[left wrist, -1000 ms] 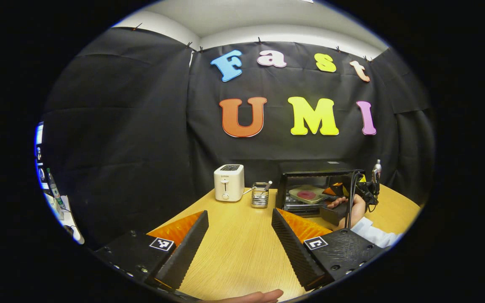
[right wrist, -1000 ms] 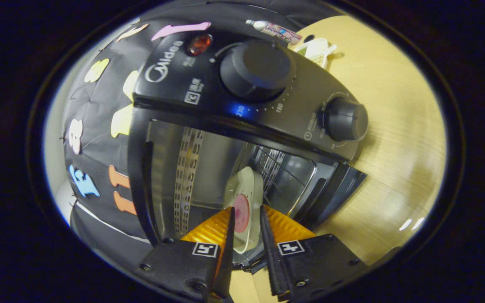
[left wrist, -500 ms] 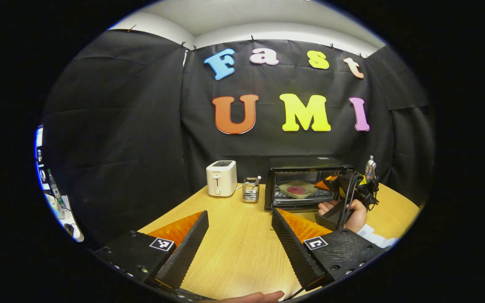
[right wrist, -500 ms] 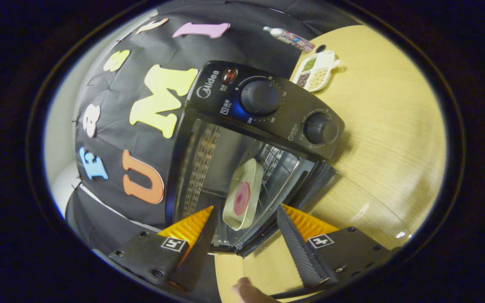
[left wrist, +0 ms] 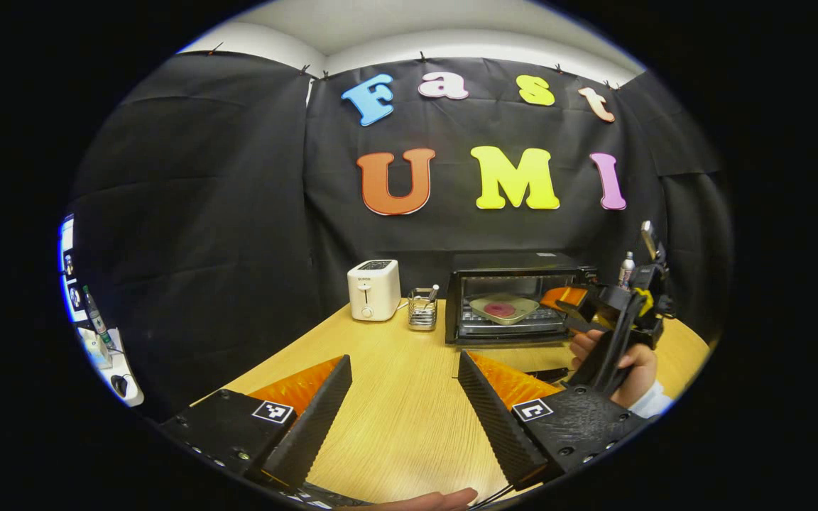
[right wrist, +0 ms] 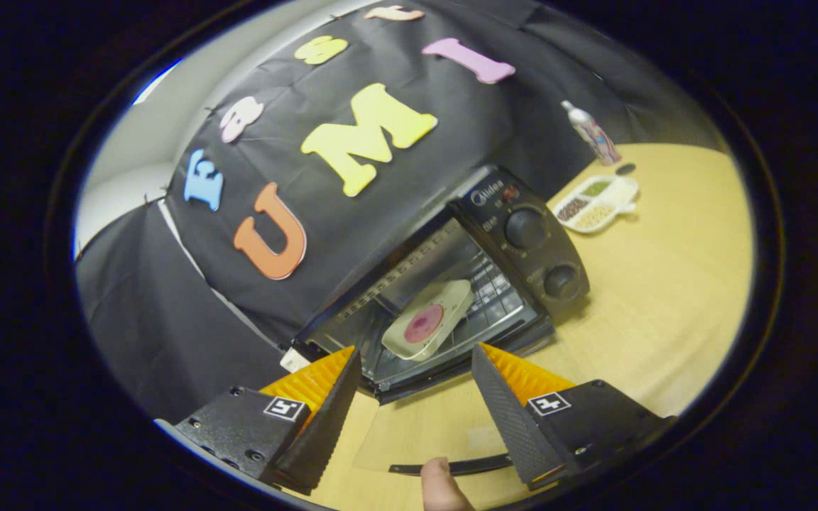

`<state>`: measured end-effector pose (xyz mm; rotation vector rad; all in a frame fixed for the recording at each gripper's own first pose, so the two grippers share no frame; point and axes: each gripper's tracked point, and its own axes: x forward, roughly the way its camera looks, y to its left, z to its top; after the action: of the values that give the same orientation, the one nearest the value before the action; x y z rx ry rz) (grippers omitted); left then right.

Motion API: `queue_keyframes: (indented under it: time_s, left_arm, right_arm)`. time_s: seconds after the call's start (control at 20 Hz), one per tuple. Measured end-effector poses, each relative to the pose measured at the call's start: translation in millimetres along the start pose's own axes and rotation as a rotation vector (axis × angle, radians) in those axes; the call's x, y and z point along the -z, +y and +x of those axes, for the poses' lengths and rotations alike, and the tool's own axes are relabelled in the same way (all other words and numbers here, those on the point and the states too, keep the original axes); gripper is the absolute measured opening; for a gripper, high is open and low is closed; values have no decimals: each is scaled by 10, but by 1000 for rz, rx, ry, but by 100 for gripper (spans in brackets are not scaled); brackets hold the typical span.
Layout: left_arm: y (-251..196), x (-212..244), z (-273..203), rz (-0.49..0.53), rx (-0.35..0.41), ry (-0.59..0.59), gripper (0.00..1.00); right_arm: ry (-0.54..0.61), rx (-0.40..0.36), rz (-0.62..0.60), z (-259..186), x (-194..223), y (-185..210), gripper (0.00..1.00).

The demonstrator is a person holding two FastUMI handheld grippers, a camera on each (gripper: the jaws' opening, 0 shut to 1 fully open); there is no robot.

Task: Open the electric oven with the left hand, put the food in, and close the electric oven.

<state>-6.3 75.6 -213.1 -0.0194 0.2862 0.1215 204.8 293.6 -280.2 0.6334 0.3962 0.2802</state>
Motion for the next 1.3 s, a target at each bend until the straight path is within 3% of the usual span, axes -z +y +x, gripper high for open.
queue_keyframes:
  time_s: [0.3, 0.35, 0.65, 0.8, 0.85, 0.9, 1.3]
  left_arm:
    - [-345, 214, 175, -5, 41, 78, 96]
    - [-425, 246, 194, 2, 51, 91, 96]
    - [-1019, 419, 371, 30, 131, 142, 96]
    - [-1343, 565, 491, 46, 183, 185, 96]
    - [-1434, 611, 537, 55, 195, 200, 96]
    - [-1508, 668, 586, 66, 206, 217, 96]
    - [-1936, 1187, 861, 123, 271, 391, 96]
  right_arm:
    - [-94, -7, -239, -686, -559, 33, 99]
    - [-99, -15, -267, -790, -643, 47, 92]
    - [-160, 6, -424, -1550, -1313, -65, 92]
    - [-184, 5, -469, -1864, -1654, -138, 93]
    - [-202, 11, -485, -1966, -1783, -178, 99]
    - [-224, 20, -500, -2078, -1902, -219, 92]
    - [-371, 86, -556, -2832, -2669, -502, 94]
